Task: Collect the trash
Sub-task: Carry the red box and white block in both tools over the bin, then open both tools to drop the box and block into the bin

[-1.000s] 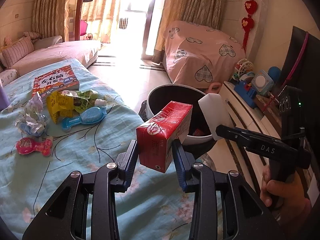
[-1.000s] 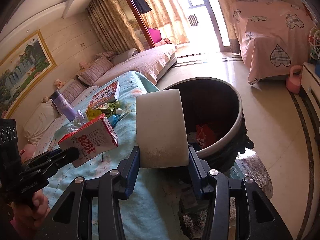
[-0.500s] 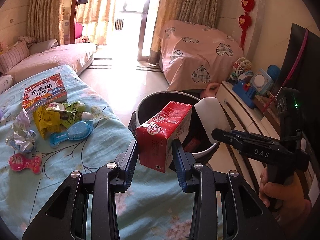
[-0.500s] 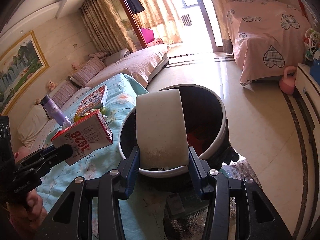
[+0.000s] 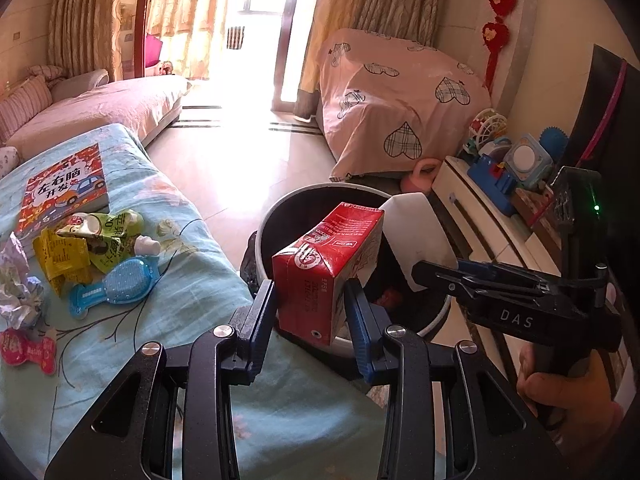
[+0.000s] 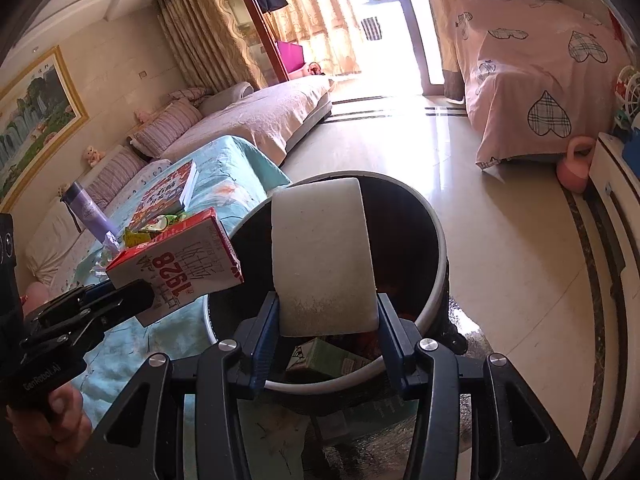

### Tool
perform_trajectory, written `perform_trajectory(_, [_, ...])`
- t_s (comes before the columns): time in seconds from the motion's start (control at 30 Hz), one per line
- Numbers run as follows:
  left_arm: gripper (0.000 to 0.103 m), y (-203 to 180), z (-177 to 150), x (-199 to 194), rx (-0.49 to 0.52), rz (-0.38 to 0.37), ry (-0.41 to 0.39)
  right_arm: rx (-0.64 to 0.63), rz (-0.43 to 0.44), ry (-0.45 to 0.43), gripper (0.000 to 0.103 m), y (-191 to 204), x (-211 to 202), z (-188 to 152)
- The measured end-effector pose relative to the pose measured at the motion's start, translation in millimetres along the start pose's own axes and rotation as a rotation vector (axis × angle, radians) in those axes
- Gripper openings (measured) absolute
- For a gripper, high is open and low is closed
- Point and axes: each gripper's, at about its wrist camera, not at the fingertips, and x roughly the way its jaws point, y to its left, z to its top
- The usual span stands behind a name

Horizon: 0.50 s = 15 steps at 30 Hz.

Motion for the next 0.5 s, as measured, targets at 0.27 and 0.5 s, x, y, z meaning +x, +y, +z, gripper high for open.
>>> perform_trajectory(0.27, [0.034, -1, 2, 15, 0.003, -0.004, 0.022, -0.013, -0.011, 0.017, 0.048, -4, 9, 6])
perform_trajectory(0.5, [0.034, -2, 3, 24, -0.007, -0.015, 0.044, -0.017, -0.020, 0.029, 0.048, -7, 13, 8])
